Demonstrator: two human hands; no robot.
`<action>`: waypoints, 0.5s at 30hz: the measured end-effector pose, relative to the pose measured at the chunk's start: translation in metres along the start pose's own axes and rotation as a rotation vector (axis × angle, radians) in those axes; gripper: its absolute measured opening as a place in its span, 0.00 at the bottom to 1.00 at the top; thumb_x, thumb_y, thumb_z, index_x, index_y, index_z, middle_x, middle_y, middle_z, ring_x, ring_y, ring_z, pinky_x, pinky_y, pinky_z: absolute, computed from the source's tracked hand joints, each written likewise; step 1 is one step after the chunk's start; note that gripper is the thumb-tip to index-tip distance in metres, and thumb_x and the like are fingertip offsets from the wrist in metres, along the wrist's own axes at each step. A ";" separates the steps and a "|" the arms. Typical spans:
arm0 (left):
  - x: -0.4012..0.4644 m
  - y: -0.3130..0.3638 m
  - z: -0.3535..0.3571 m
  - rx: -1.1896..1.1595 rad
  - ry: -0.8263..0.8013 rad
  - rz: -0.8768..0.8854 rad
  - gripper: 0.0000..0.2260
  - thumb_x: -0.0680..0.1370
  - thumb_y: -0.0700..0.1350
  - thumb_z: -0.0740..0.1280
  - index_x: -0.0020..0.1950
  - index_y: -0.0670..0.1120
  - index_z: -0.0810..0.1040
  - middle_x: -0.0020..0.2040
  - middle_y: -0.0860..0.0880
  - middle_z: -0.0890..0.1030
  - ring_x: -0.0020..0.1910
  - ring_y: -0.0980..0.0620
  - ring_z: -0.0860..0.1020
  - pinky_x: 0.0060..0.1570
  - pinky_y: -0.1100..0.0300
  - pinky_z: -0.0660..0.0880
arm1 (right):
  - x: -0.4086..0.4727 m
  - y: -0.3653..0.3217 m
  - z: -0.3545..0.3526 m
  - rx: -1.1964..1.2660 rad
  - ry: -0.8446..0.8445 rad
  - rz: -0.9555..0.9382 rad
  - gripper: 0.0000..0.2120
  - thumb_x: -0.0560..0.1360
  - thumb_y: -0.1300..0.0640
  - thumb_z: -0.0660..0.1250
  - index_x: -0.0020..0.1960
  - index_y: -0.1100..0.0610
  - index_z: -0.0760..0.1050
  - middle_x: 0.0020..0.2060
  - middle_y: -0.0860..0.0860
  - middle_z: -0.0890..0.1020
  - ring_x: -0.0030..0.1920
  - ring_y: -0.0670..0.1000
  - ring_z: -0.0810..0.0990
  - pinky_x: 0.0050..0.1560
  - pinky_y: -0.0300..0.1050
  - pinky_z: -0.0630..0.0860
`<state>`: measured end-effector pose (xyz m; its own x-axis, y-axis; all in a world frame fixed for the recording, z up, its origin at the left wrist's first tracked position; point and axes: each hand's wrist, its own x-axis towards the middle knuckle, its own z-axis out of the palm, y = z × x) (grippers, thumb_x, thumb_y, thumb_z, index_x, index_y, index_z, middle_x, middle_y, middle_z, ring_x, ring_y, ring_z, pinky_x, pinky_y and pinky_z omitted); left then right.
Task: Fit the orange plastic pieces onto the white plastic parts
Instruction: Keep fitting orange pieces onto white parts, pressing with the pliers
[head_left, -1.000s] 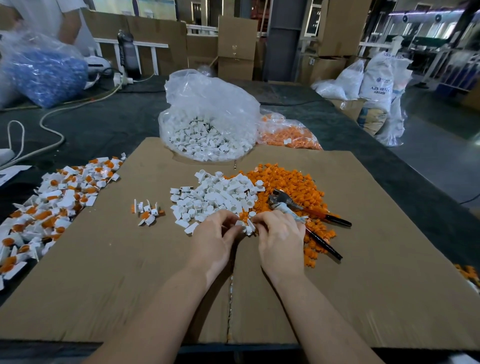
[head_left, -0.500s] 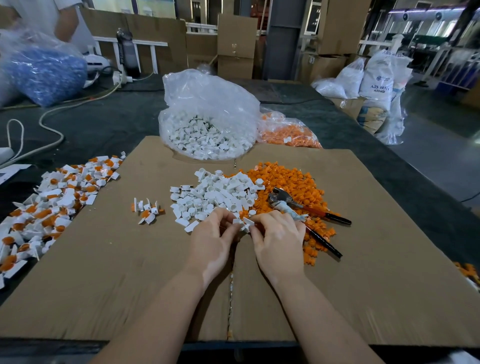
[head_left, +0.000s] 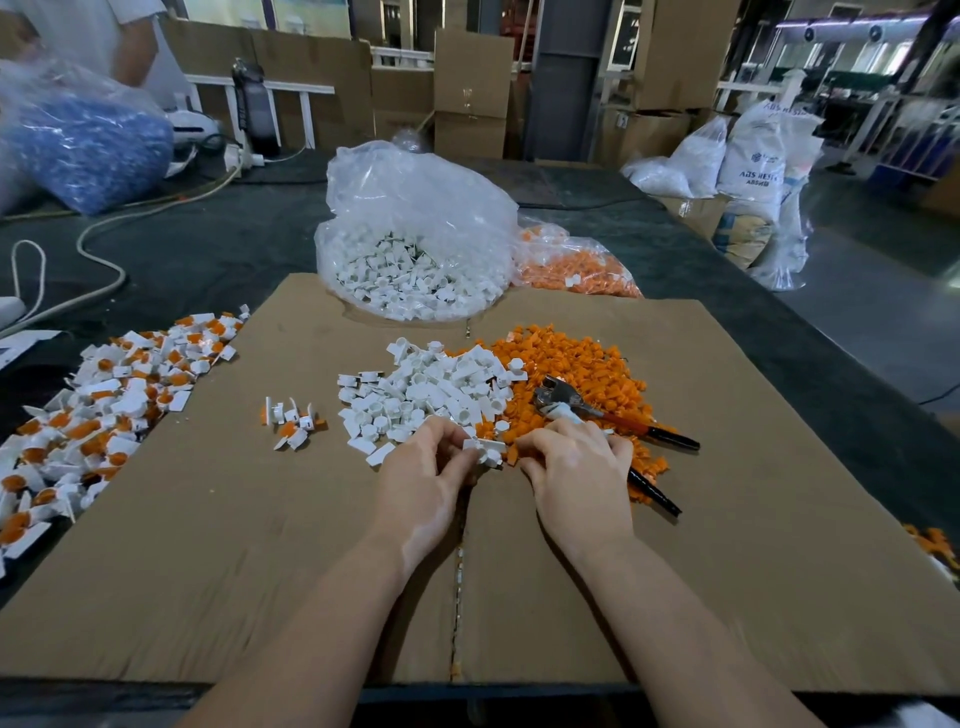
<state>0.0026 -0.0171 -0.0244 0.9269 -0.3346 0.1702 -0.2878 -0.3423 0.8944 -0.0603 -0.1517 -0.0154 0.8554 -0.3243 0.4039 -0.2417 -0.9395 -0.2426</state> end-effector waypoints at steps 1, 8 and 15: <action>0.000 0.000 0.000 -0.002 0.000 0.000 0.05 0.76 0.45 0.67 0.42 0.51 0.73 0.37 0.49 0.79 0.40 0.50 0.77 0.39 0.62 0.71 | 0.000 0.000 0.001 -0.008 0.004 0.003 0.09 0.78 0.53 0.61 0.53 0.47 0.79 0.50 0.46 0.77 0.54 0.49 0.71 0.54 0.46 0.53; 0.000 0.000 0.001 -0.019 -0.002 -0.003 0.05 0.76 0.44 0.67 0.41 0.51 0.74 0.37 0.48 0.80 0.40 0.49 0.78 0.38 0.65 0.70 | 0.001 -0.004 0.004 -0.025 0.024 -0.002 0.11 0.74 0.47 0.67 0.51 0.52 0.80 0.47 0.50 0.78 0.52 0.53 0.74 0.52 0.50 0.58; 0.000 0.000 0.001 0.017 0.003 0.012 0.03 0.76 0.44 0.67 0.43 0.49 0.74 0.38 0.48 0.80 0.40 0.50 0.78 0.41 0.62 0.72 | 0.000 -0.003 0.008 0.009 0.072 0.015 0.04 0.73 0.56 0.70 0.47 0.55 0.79 0.45 0.51 0.79 0.49 0.54 0.75 0.53 0.50 0.60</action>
<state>0.0028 -0.0179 -0.0248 0.9240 -0.3362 0.1823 -0.3032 -0.3534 0.8850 -0.0562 -0.1482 -0.0221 0.8163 -0.3459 0.4627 -0.2497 -0.9335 -0.2573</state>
